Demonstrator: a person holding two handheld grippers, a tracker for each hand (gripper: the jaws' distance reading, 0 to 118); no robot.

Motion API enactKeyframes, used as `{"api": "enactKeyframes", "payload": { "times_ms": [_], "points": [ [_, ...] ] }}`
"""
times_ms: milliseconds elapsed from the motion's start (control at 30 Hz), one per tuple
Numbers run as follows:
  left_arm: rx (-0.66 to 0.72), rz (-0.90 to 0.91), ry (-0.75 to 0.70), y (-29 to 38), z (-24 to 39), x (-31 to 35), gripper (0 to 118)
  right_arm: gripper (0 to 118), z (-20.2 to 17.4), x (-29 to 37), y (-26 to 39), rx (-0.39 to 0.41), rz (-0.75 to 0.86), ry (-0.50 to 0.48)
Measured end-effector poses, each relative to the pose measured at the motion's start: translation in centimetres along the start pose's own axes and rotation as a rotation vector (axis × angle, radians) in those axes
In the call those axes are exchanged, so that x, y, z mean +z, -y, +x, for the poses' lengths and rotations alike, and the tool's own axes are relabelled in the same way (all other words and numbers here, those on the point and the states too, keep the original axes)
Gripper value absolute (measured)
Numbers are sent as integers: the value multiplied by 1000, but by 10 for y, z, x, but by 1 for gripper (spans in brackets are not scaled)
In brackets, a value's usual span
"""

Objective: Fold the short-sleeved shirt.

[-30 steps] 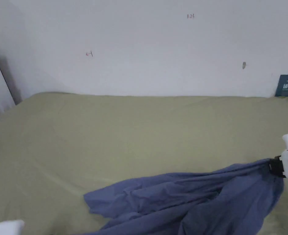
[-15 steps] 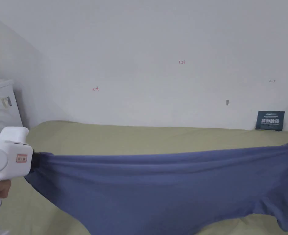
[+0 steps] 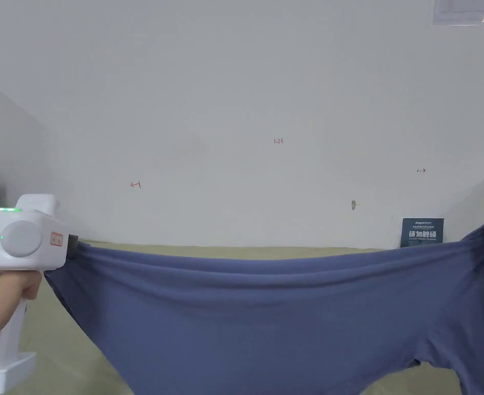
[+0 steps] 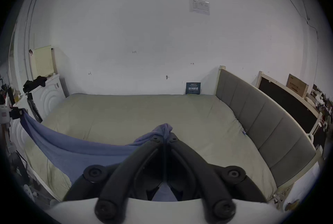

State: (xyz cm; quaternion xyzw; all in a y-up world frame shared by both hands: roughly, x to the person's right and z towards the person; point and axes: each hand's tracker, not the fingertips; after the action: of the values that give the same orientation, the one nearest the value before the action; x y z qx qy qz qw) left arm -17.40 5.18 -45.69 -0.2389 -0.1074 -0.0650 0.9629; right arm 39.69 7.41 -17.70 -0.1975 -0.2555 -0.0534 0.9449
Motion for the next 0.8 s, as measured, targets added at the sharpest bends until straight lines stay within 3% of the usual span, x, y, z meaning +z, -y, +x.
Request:
{"api": "enactKeyframes", "payload": {
  "times_ms": [200, 333, 567, 800],
  "points": [
    [27, 38, -5, -46, 19, -39, 0, 4, -8, -45, -30, 28, 66, 93],
    [-16, 53, -79, -75, 35, -78, 0, 4, -14, -81, -54, 30, 71, 104],
    [-8, 48, -83, -107, 54, -140, 0, 4, -27, -149, -84, 68, 74, 177],
    [-3, 27, -101, -105, 65, -197, 0, 4, -32, -204, -85, 45, 58, 169]
  ]
}}
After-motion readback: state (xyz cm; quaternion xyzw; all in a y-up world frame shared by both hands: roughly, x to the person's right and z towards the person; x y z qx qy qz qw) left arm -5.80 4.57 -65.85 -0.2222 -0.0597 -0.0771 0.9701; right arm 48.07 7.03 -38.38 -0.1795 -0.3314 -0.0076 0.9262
